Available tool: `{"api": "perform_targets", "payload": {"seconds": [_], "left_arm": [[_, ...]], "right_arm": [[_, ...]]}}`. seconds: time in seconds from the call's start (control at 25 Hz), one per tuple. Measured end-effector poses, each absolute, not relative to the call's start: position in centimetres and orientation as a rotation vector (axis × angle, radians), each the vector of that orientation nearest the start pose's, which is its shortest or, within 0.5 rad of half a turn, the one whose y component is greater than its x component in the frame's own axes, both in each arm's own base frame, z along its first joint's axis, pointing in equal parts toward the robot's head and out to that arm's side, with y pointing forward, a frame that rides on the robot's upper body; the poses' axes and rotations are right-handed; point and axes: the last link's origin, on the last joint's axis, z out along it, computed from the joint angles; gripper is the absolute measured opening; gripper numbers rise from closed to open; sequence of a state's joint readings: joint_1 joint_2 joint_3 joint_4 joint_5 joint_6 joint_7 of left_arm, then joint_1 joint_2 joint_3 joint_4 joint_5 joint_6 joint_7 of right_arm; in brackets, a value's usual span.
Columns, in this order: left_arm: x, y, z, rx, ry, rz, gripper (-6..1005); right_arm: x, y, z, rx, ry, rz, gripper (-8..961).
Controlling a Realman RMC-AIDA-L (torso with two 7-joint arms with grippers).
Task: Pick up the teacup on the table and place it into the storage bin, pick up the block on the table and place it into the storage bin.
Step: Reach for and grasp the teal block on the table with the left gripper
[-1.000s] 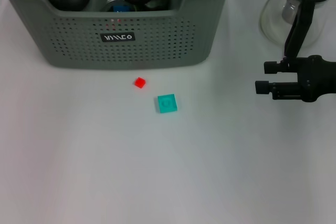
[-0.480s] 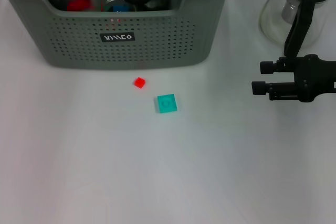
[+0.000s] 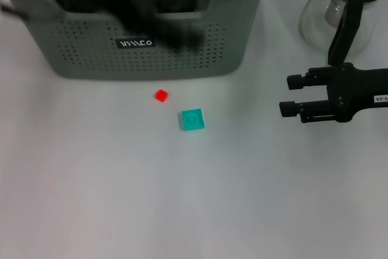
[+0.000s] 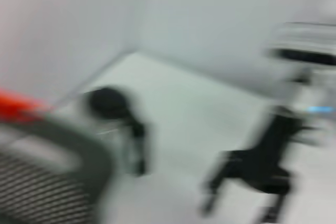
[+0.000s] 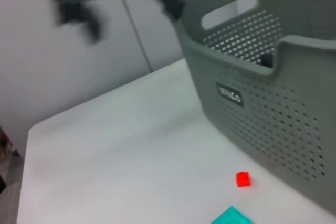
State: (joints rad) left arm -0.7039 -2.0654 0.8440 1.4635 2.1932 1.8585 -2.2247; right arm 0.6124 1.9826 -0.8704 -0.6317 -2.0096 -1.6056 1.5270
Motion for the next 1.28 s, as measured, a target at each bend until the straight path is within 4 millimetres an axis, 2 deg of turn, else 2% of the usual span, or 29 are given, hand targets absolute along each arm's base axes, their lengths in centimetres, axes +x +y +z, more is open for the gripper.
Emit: {"api": "perform_targets", "payload": {"seconds": [0.04,0.2,0.32,0.52,0.68,0.8,0.84,1.08,1.28], "left_arm": [[-13.0,33.0,8.0,-2.963,-0.513,-0.333,750],[-15.4,30.3,6.0,-3.043,-0.406,-0.407,834],[-17.8,28.8,4.8,-3.086,-0.397,-0.457,951],[-21.6,28.2,4.3,-3.097,-0.53,-0.547,951],[-23.6,27.9,4.1,-3.11,-0.593,-0.598,952],[-24.4,27.7,3.6,-3.108,-0.594,-0.606,952],[-24.7,27.8,3.4,-3.097,-0.592,-0.602,952],[-26.0,28.1,2.7,-3.051,-0.64,-0.593,951],[-26.1,28.3,2.4,-3.051,-0.661,-0.596,951]], "right_arm": [[24.4,34.3,0.8,-2.951,0.634,0.518,745],[23.6,34.5,0.3,-3.003,0.581,0.476,745],[22.8,34.9,-0.2,-3.039,0.542,0.433,745],[21.0,35.7,-1.7,-3.102,0.467,0.332,745],[19.4,36.4,-3.4,-3.138,0.398,0.212,745],[18.3,36.9,-4.8,-3.149,0.34,0.134,745],[17.6,37.2,-5.8,-3.149,0.298,0.069,745],[17.1,37.7,-8.7,-3.146,0.239,-0.074,744],[16.7,38.0,-10.4,-3.125,0.174,-0.155,744]]}}
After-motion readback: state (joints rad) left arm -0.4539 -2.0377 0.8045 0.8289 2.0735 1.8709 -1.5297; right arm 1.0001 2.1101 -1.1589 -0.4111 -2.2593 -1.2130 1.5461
